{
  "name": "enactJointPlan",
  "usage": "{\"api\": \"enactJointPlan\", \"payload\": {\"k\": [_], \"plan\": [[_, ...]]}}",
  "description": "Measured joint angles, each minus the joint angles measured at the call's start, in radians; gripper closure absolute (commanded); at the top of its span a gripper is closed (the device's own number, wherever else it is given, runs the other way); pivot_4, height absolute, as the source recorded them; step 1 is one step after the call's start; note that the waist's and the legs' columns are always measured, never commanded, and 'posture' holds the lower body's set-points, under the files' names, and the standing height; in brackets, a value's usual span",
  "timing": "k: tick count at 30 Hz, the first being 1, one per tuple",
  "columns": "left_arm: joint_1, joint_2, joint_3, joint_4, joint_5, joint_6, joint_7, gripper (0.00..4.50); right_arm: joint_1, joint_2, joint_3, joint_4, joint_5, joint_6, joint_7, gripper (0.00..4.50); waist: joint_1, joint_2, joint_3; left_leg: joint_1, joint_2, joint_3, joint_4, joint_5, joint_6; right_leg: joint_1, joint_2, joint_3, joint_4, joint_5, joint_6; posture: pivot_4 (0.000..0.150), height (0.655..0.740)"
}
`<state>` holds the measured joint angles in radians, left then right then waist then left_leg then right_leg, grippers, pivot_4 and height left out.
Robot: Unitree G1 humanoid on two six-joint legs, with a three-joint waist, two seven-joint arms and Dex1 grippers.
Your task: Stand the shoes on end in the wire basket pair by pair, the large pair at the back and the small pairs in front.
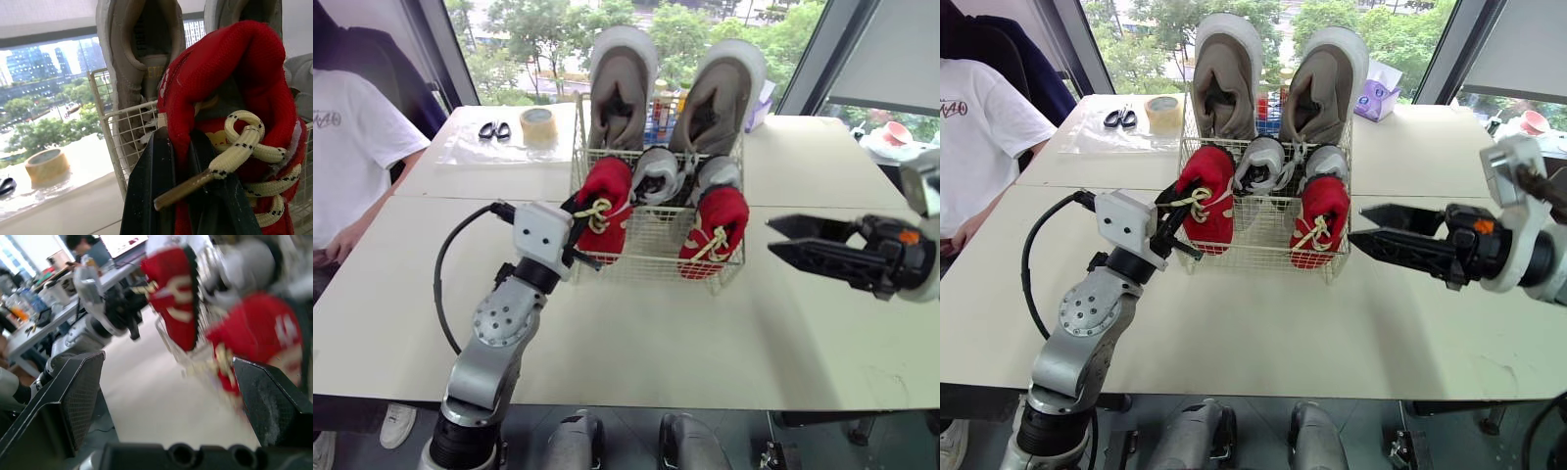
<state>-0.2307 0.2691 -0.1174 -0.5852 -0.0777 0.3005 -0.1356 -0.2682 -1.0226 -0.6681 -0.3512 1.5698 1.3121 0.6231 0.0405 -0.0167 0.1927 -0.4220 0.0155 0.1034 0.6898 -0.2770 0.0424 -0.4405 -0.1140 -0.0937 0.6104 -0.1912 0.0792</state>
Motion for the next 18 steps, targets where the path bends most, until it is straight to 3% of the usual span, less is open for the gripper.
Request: {"api": "enactJointPlan", "payload": {"k": [3,7,12,13,18], "plan": [[0.003,-0.016,-0.006,-0.005,0.023,0.016,0.009,4.46,0.080,-0.004,-0.025,-0.032,0.024,-0.014,-0.002,0.00,0.000,0.001,-0.001,0.001,0.000,0.000,0.000,0.000,0.000,0.000,0.001,0.000,0.000,-0.001,-0.001,0.150,0.7400],[0.027,-0.037,-0.004,-0.010,0.007,0.023,-0.003,2.87,0.119,-0.004,-0.015,-0.044,0.023,-0.049,-0.004,0.00,-0.001,0.002,-0.001,0.001,0.001,0.000,0.001,0.000,0.000,0.000,0.001,0.000,0.000,-0.002,-0.003,0.150,0.7400],[0.042,-0.013,0.029,-0.029,0.031,0.087,0.004,0.26,0.123,-0.012,0.026,-0.047,0.000,-0.086,0.021,0.00,0.000,0.002,-0.001,-0.001,0.001,-0.001,0.002,0.000,0.000,0.000,0.002,0.000,0.000,-0.002,-0.003,0.150,0.7400],[0.042,-0.006,0.042,-0.040,0.039,0.104,0.007,0.08,0.123,-0.013,0.035,-0.047,-0.010,-0.092,0.030,0.00,0.000,0.002,-0.001,-0.001,0.001,-0.001,0.002,0.000,0.000,0.000,0.002,0.000,0.000,-0.002,-0.003,0.150,0.7400],[0.040,0.046,0.131,-0.100,0.025,0.216,-0.011,0.08,0.145,-0.013,0.070,-0.028,-0.069,-0.118,0.098,0.00,-0.001,0.002,-0.001,-0.002,0.001,-0.001,0.002,0.000,0.000,-0.001,0.002,0.000,0.000,-0.002,-0.003,0.150,0.7400]]}}
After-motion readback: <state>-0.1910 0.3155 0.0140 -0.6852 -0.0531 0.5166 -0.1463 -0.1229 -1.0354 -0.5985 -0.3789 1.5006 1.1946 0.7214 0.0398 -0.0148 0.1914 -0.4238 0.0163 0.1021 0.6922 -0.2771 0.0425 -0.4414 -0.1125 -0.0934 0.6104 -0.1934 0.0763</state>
